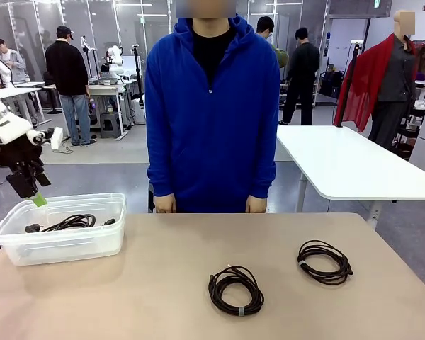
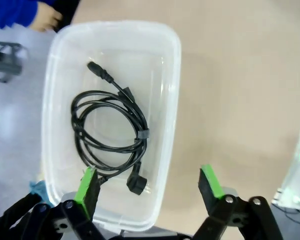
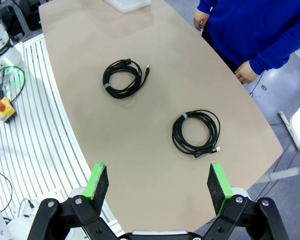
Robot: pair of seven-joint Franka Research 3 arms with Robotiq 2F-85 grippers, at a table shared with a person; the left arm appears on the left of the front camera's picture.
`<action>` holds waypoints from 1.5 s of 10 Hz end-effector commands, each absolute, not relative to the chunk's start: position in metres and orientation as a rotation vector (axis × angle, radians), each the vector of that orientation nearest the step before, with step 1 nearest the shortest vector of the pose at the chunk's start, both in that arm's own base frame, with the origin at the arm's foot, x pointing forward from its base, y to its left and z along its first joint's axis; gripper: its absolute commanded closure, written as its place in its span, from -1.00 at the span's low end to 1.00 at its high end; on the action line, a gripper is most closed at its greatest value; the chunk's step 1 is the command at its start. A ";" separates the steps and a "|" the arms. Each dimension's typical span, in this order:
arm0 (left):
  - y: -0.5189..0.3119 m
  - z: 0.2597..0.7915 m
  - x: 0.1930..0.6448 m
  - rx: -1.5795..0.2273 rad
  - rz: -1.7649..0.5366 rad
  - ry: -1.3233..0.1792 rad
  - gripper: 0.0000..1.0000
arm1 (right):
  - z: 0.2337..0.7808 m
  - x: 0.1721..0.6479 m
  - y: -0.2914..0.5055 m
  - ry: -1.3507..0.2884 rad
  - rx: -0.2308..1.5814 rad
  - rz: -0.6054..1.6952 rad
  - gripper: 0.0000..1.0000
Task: Organize and store the cables.
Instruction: Place the USB Extension Cable into the Organizing box.
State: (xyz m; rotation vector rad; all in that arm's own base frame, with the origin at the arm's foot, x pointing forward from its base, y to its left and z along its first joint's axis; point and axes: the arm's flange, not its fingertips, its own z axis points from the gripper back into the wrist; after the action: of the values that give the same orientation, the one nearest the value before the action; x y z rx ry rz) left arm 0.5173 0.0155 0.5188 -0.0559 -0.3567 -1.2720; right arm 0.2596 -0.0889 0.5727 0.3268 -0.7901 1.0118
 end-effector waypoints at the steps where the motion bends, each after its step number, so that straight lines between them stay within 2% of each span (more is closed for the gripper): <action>1: 0.028 0.532 0.485 -0.034 -1.257 -0.457 -1.00 | 0.573 0.259 -0.089 -0.790 0.325 1.014 -1.00; 5: 0.065 0.562 0.403 -0.112 -1.107 -0.671 -1.00 | 0.573 0.259 -0.089 -0.790 0.325 1.014 -1.00; 9: 0.098 0.563 0.362 -0.133 -1.036 -0.781 -1.00 | 0.573 0.259 -0.089 -0.790 0.325 1.014 -1.00; 12: 0.120 0.579 0.329 -0.220 -1.076 -0.754 -1.00 | 0.573 0.259 -0.089 -0.790 0.325 1.014 -1.00; 15: 0.124 0.595 0.303 -0.313 -1.220 -0.663 -1.00 | 0.573 0.259 -0.089 -0.790 0.325 1.014 -1.00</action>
State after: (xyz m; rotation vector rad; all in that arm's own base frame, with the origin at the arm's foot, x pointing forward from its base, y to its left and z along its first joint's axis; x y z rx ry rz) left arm 0.3051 0.1180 0.5870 -0.2889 -0.7023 -1.1519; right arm 0.2594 -0.0888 0.5728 0.3264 -0.7903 1.0122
